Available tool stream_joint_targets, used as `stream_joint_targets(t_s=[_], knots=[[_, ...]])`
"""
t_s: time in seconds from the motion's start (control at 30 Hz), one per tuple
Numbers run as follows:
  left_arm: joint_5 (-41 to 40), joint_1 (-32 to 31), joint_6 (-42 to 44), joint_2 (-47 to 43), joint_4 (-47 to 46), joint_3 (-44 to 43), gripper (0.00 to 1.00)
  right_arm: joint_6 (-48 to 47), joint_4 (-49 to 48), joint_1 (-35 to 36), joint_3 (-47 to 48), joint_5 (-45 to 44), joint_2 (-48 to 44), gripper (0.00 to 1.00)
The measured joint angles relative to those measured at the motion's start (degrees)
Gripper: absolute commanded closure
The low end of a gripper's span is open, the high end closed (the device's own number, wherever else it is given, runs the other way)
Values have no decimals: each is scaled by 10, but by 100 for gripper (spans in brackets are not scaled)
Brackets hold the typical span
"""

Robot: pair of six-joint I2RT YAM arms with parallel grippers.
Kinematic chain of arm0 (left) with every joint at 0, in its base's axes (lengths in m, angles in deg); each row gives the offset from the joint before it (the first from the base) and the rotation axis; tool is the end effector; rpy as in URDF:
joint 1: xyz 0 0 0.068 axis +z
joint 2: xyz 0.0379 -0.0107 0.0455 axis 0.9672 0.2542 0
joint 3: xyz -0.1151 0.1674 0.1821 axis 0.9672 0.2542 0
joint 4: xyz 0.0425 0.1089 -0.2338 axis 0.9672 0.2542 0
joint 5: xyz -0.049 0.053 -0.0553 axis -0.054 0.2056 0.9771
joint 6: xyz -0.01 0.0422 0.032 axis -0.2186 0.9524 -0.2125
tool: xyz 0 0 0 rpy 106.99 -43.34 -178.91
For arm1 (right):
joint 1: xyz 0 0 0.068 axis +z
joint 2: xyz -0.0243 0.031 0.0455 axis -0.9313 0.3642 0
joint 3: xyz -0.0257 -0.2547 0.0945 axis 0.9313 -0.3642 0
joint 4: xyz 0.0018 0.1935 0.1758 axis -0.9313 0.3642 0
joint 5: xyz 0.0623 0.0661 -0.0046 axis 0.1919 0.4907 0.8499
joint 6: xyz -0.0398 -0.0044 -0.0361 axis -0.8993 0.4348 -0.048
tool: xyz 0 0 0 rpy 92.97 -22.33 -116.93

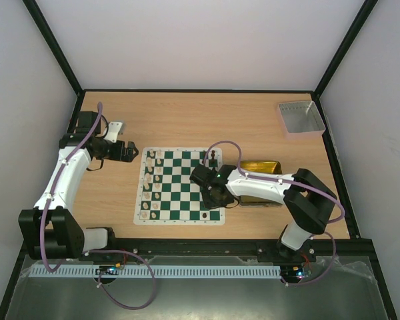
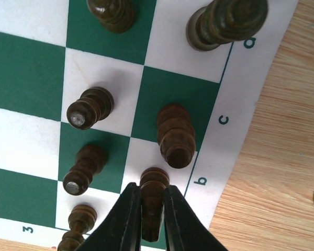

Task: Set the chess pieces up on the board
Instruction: Place the chess piece on the chessboard, then pick up the chess piece from the storage box.

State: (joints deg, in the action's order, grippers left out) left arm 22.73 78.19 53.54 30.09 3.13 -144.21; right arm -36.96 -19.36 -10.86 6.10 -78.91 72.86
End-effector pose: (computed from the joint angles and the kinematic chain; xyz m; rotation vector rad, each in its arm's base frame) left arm 0.2570 0.0003 0.2865 0.2612 2.4944 -0.3866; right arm 0.1521 0.2482 0.1726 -0.3927 3.0593 0.3259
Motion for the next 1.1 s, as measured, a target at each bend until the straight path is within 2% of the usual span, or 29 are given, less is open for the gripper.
stream_joint_targets(t_s=[0.1,0.33,0.43,0.8,0.9,1.0,1.03,1.1], knots=[[0,0,0,0,0,0,1,-2,0,0,0,2,3,77],[0,0,0,0,0,0,1,-7,0,0,1,6,7,72],[0,0,0,0,0,0,1,-8,0,0,3,8,7,66],[0,0,0,0,0,1,1,-23,75,-8,60,-19,-42,65],[0,0,0,0,0,1,1,-33,98,-46,75,-32,-77,65],[0,0,0,0,0,1,1,-42,109,-138,70,-47,-100,64],[0,0,0,0,0,1,1,-46,108,-149,64,-50,-102,64],[0,0,0,0,0,1,1,-49,106,-229,47,-51,-105,60]])
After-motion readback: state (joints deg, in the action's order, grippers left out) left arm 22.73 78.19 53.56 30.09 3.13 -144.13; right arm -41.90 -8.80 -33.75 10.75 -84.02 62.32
